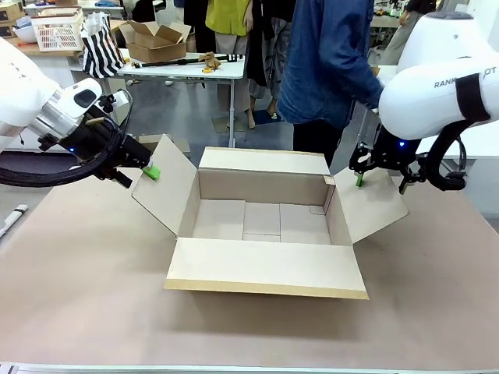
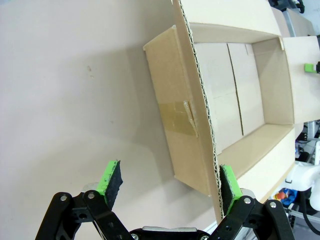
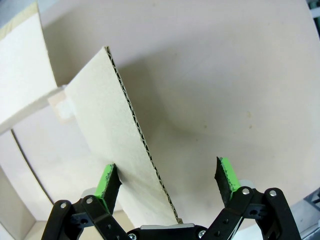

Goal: Pack the gift set into the box.
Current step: Lift both hands away from the flaps of the Package Box.

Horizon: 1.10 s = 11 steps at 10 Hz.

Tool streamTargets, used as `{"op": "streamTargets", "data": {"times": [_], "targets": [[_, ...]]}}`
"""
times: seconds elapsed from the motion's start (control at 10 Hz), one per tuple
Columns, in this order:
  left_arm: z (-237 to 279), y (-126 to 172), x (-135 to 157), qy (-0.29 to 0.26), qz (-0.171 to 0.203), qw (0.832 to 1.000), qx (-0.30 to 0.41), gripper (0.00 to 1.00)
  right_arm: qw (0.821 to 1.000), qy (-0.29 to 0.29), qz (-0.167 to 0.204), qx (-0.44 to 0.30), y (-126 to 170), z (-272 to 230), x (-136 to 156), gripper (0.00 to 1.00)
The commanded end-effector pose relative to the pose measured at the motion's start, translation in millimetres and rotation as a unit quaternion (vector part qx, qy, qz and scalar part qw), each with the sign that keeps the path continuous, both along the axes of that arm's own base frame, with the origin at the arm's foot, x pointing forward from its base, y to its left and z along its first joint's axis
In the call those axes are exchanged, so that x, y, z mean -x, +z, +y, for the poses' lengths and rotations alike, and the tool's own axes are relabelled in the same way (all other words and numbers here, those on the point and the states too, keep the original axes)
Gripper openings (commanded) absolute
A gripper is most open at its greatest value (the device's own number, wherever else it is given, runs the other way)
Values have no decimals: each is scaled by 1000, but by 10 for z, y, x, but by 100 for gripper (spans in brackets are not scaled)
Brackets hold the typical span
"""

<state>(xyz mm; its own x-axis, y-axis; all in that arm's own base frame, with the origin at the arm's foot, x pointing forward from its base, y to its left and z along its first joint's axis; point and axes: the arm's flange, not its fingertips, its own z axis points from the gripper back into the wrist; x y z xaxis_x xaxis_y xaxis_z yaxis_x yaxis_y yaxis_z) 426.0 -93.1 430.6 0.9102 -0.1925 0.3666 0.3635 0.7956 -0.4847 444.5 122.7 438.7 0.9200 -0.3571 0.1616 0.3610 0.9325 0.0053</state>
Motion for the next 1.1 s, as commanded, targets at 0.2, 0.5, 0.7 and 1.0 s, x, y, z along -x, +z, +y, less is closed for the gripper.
{"op": "streamTargets", "data": {"times": [0.2, 0.5, 0.7, 1.0], "targets": [[-2, 33, 1, 4, 4, 1000, -8, 100, 1000, -3, -1, 9, 40, -10, -7, 100], [-2, 33, 1, 4, 4, 1000, -8, 100, 1000, -3, -1, 9, 40, -10, -7, 100], [-2, 33, 1, 4, 4, 1000, -8, 100, 1000, -3, -1, 9, 40, -10, -7, 100], [-2, 33, 1, 4, 4, 1000, -8, 100, 1000, -3, -1, 9, 40, -10, -7, 100]]}}
